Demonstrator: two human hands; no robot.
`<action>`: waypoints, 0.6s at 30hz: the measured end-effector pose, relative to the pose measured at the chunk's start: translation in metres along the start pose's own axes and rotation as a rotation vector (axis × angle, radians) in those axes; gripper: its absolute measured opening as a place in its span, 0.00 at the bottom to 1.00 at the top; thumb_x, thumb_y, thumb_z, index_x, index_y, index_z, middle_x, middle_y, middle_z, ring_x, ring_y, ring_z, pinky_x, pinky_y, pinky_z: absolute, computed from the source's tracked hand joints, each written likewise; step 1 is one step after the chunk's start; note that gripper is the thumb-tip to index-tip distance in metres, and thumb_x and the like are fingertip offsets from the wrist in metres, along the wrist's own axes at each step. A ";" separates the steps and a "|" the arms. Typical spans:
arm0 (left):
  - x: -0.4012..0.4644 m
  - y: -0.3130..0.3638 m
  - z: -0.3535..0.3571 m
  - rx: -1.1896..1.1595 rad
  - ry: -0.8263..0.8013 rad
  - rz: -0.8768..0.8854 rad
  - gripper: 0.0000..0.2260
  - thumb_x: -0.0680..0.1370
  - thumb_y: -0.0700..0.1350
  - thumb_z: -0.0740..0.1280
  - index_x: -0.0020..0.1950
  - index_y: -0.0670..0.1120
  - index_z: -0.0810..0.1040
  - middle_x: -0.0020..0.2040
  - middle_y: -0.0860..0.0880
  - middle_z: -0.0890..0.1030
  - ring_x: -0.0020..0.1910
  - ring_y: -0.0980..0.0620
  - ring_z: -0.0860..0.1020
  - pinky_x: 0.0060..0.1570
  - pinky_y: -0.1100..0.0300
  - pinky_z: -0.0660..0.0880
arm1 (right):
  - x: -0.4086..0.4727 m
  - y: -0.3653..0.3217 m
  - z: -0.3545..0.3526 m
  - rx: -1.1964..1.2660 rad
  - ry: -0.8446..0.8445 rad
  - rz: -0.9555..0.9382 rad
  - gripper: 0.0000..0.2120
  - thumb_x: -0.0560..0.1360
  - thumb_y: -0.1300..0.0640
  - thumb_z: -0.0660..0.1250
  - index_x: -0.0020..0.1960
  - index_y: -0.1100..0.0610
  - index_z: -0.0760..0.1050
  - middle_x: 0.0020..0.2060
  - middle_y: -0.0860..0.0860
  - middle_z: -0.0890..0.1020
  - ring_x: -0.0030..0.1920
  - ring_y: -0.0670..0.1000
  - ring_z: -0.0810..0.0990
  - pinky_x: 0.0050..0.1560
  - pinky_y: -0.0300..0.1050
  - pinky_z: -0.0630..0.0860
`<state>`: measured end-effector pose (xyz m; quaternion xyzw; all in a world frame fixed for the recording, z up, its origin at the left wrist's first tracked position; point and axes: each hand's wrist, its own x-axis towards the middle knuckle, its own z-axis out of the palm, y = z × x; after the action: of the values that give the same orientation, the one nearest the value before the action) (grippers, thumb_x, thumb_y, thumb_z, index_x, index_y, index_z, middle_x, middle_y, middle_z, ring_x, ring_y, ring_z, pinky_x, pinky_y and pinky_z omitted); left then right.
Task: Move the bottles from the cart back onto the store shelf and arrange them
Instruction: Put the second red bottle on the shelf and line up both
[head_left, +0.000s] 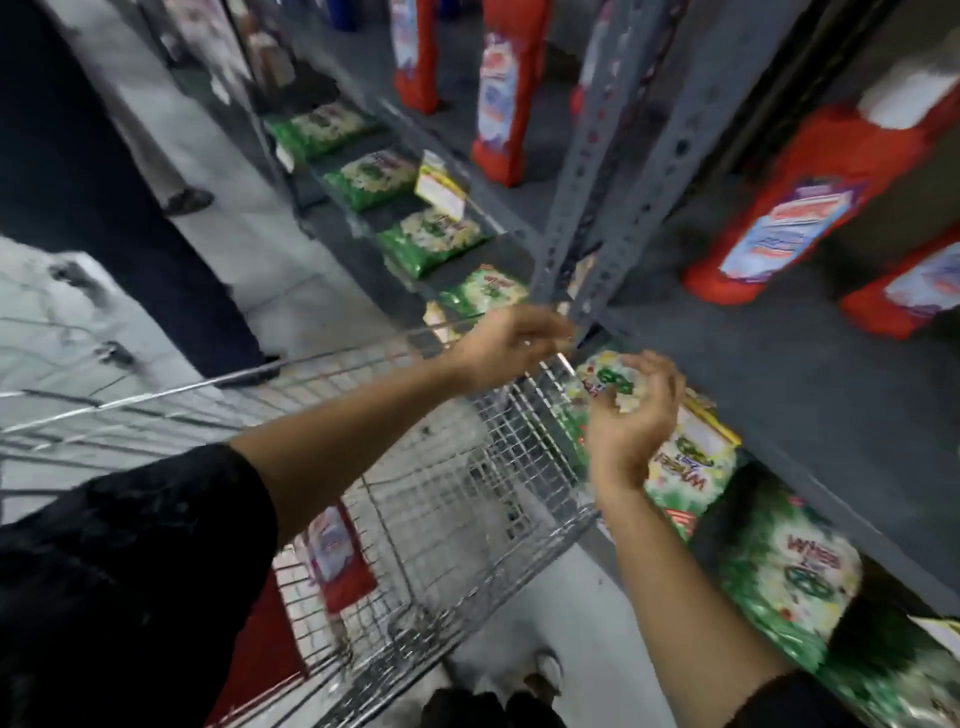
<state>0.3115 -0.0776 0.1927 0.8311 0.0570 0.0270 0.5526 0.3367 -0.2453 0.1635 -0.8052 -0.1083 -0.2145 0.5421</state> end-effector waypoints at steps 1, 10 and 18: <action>-0.018 -0.025 -0.010 -0.005 0.048 -0.070 0.10 0.78 0.38 0.68 0.58 0.39 0.81 0.53 0.45 0.83 0.49 0.56 0.81 0.54 0.65 0.77 | -0.021 -0.004 0.012 0.010 -0.067 0.009 0.14 0.61 0.77 0.65 0.45 0.67 0.79 0.49 0.64 0.79 0.53 0.56 0.77 0.59 0.28 0.65; -0.182 -0.234 -0.072 0.212 0.306 -0.782 0.08 0.76 0.39 0.69 0.52 0.40 0.83 0.51 0.38 0.85 0.52 0.41 0.82 0.49 0.55 0.76 | -0.176 0.035 0.135 -0.429 -1.166 0.418 0.17 0.71 0.66 0.73 0.58 0.59 0.76 0.69 0.56 0.69 0.68 0.57 0.71 0.58 0.40 0.70; -0.241 -0.342 -0.061 0.216 0.185 -1.094 0.10 0.76 0.40 0.63 0.49 0.33 0.79 0.51 0.32 0.82 0.52 0.35 0.80 0.46 0.49 0.77 | -0.307 0.085 0.184 -0.669 -1.703 0.672 0.40 0.66 0.47 0.79 0.71 0.62 0.66 0.68 0.59 0.73 0.66 0.58 0.74 0.61 0.44 0.71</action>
<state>0.0433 0.0787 -0.0945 0.7267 0.5298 -0.1967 0.3906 0.1417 -0.0916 -0.1080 -0.7922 -0.1622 0.5854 0.0586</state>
